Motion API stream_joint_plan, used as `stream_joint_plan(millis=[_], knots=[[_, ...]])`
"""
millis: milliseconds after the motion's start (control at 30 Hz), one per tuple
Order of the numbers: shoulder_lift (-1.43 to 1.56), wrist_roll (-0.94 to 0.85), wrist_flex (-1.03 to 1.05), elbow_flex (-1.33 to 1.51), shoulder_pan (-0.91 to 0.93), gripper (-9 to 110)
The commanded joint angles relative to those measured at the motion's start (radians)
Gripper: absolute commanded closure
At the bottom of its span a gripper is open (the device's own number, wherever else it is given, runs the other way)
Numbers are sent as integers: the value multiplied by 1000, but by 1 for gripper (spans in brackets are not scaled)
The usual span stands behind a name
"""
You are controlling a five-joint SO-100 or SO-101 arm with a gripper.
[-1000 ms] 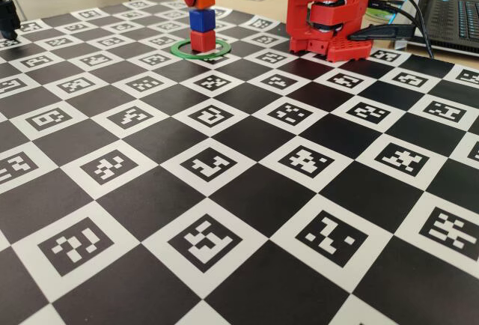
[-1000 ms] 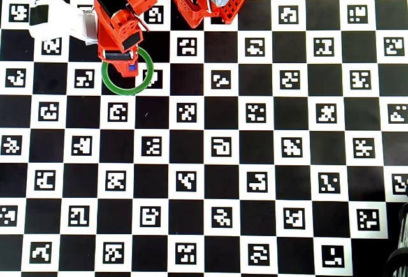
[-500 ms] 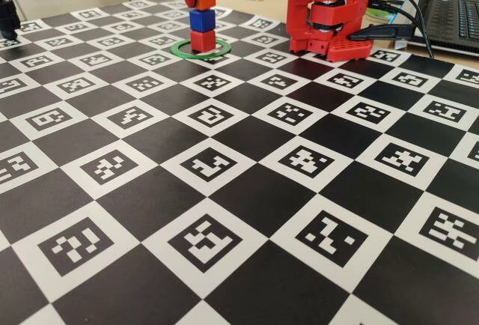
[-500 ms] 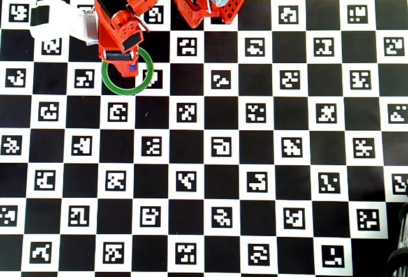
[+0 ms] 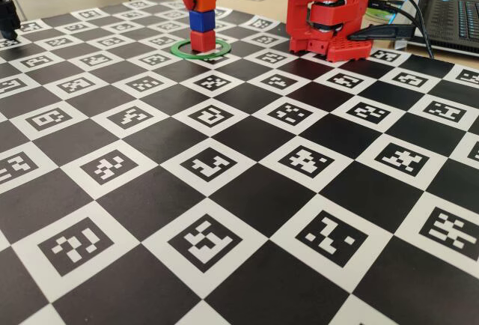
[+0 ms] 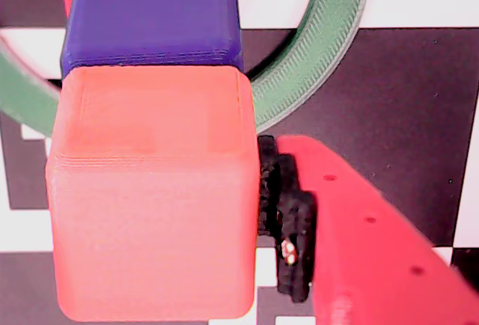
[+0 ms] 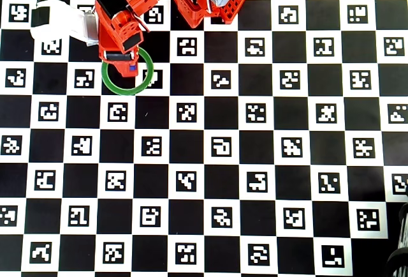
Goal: Grab the red cube then put it in the green circle then put the blue cube on top and finally the orange cube on top
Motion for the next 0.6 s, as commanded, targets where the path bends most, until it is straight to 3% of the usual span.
stream_joint_plan(millis=[0, 300, 567], knots=[[94, 0, 5, -34, 15, 66], [49, 98, 181, -390, -8, 66], [-3, 370, 382, -670, -207, 66]])
